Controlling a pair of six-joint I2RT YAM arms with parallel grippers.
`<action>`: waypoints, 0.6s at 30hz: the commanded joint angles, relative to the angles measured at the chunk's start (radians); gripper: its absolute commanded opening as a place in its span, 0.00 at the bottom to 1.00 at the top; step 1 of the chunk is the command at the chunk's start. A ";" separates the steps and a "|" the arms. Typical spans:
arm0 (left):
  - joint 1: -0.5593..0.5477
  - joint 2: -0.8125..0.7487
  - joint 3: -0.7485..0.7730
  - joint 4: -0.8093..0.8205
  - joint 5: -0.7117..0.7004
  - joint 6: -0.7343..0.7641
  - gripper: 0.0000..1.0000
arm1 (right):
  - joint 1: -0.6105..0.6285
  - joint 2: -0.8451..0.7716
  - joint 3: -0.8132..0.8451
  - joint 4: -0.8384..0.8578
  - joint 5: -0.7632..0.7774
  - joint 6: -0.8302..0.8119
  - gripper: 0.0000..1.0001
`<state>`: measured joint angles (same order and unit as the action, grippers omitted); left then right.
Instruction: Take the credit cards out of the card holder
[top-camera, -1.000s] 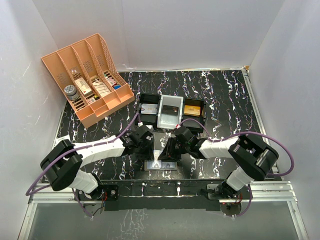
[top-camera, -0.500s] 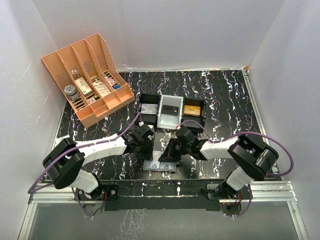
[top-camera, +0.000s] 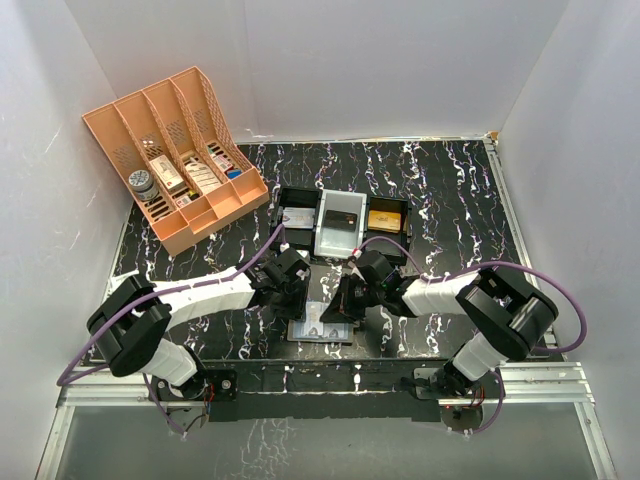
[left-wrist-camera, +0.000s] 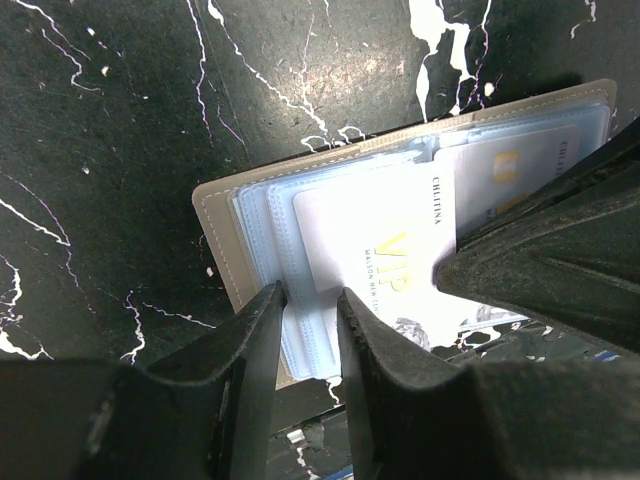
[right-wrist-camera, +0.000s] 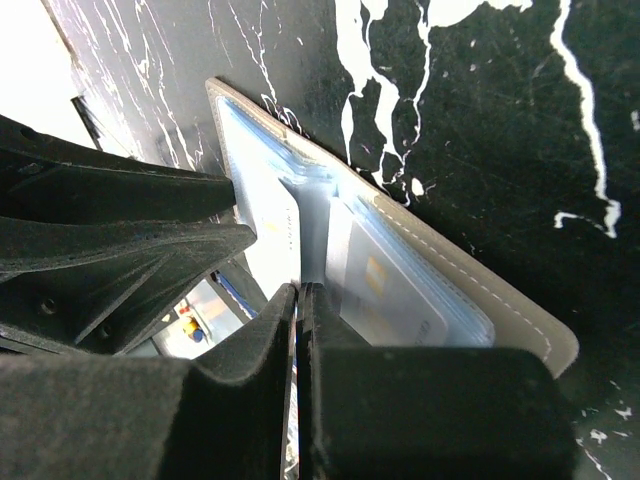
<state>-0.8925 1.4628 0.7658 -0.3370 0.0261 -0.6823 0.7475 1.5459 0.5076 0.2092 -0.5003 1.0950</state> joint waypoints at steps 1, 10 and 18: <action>0.000 0.025 -0.010 -0.051 -0.018 0.024 0.28 | -0.015 -0.026 -0.009 -0.008 -0.014 -0.043 0.00; 0.000 0.026 -0.004 -0.055 -0.025 0.024 0.29 | -0.038 -0.051 -0.012 -0.051 -0.011 -0.071 0.00; 0.001 -0.011 -0.005 -0.062 -0.041 0.018 0.29 | -0.039 -0.058 0.007 -0.128 0.028 -0.099 0.01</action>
<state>-0.8925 1.4639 0.7662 -0.3386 0.0219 -0.6731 0.7170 1.5215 0.5064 0.1474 -0.5144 1.0389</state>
